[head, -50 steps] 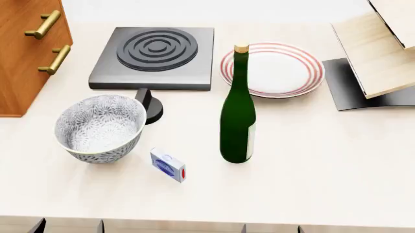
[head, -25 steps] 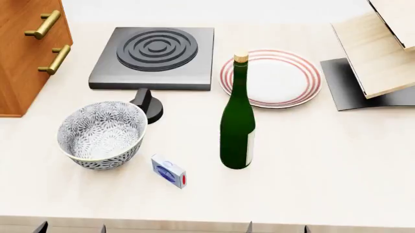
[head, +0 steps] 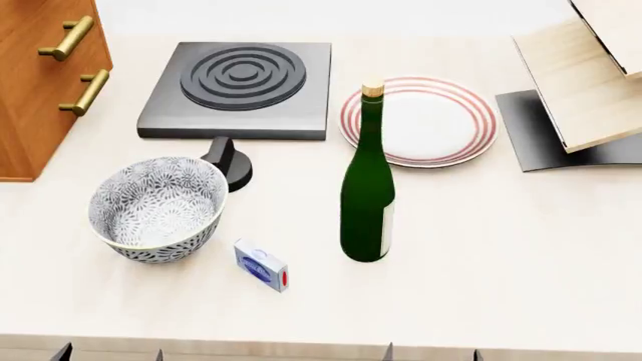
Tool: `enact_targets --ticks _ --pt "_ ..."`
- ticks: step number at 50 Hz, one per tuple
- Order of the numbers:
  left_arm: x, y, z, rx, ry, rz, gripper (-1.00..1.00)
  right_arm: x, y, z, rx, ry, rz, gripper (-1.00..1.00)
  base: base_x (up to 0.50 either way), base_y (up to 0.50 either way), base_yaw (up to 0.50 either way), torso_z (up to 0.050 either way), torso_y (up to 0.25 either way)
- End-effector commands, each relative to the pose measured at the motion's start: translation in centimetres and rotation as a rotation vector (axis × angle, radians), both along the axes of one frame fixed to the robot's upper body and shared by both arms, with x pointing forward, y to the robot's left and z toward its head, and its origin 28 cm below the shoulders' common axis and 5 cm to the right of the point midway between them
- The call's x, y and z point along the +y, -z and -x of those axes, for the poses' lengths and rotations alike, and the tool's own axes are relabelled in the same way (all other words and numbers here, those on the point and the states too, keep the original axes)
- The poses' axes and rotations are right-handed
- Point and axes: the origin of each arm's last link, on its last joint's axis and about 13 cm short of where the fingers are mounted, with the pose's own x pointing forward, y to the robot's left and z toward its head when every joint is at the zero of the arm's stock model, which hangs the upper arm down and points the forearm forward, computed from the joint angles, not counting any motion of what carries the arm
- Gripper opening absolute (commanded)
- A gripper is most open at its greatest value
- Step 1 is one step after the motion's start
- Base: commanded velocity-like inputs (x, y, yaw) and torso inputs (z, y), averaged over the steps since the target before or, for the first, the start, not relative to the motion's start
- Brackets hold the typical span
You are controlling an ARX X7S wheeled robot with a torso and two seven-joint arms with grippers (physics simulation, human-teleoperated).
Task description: Put the bowl on the top of the cabinet.
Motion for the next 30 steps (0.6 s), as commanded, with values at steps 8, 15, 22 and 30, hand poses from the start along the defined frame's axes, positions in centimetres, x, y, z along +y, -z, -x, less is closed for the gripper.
enact_targets --ticks 8,15,22,30 --pt "0.0 -5.3 0.9 -0.213 0.015 0.071 1.0 -0.2 -3.0 0.4 -0.104 0.011 0.017 1.0 0.0 0.0 0.0 0.0 0.0" --pt "0.7 -8.5 0.9 -0.311 -0.01 0.093 1.0 -0.7 -5.9 0.9 -0.185 0.036 0.031 1.0 0.0 0.0 0.0 0.0 0.0" --pt "1.2 -10.8 1.2 -0.367 -0.028 0.122 1.0 -0.6 -8.0 1.3 -0.244 0.031 0.04 1.0 0.0 0.0 0.0 0.0 0.0" --pt "1.6 -13.6 2.2 -0.438 -0.039 0.152 1.0 0.0 -10.8 2.0 -0.316 0.012 0.035 1.0 0.0 0.0 0.0 0.0 0.0"
